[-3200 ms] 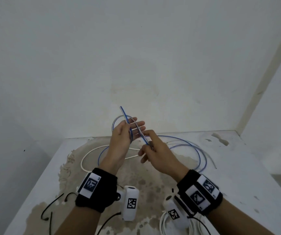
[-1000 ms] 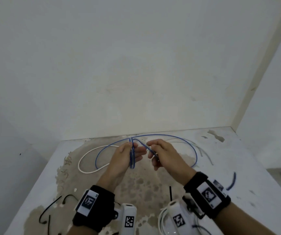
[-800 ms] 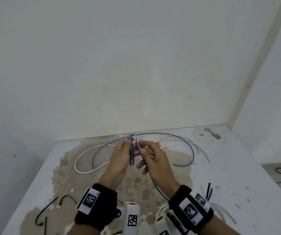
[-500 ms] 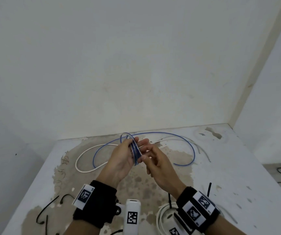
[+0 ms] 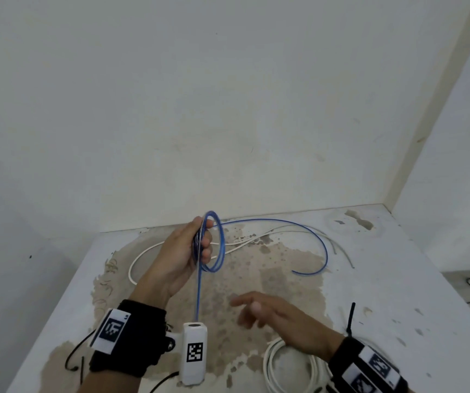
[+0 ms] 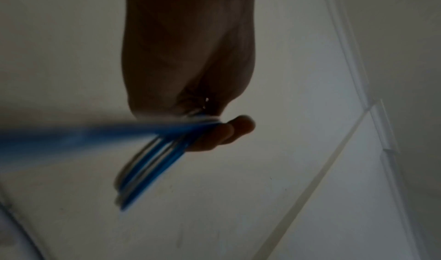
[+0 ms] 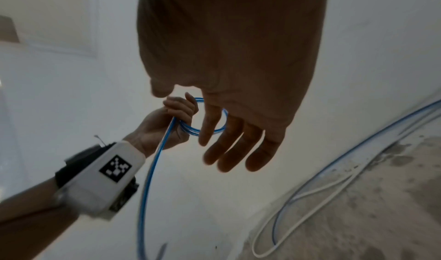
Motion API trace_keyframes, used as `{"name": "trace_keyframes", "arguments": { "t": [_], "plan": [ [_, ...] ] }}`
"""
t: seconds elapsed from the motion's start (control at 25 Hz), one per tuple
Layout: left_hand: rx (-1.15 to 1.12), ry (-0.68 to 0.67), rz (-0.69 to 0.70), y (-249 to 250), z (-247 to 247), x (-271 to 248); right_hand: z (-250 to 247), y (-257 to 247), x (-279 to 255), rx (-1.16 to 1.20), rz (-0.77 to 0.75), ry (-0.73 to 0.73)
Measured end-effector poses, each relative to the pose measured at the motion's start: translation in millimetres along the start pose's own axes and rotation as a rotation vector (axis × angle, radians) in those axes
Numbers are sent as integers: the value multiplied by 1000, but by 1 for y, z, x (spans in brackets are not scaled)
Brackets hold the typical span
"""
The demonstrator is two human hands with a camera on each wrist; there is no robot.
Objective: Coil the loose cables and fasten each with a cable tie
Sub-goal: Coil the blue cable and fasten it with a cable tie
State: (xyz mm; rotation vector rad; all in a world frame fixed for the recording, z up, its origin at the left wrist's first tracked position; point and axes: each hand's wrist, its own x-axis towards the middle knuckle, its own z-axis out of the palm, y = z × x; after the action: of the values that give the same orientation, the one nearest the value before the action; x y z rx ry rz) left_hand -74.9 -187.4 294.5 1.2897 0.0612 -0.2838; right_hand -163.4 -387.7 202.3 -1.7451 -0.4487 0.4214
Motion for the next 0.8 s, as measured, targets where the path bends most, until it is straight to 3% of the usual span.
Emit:
{"name": "trace_keyframes", "arguments": {
  "t": [0.2, 0.28, 0.36, 0.52, 0.6, 0.72, 0.8],
  "plan": [
    [42, -217, -11, -8, 12, -12, -25, -40, 31, 112, -36, 471],
    [64, -247, -15, -10, 16, -14, -32, -52, 36, 179, -66, 547],
    [23, -224, -17, -11, 21, -15, -29, -58, 33, 167, -56, 461],
    [-217, -123, 80, -10, 27, -9, 1, -49, 24, 23, 182, 34],
    [-329, -123, 92, -7, 28, -6, 12, -41, 23, 153, 283, -124],
    [-435, -138, 36, -7, 25, -6, 19, -30, 30, 506, 363, -86],
    [-355, -91, 27, -11, 19, -6, 17, -19, 36, 643, 369, 160]
  ]
}}
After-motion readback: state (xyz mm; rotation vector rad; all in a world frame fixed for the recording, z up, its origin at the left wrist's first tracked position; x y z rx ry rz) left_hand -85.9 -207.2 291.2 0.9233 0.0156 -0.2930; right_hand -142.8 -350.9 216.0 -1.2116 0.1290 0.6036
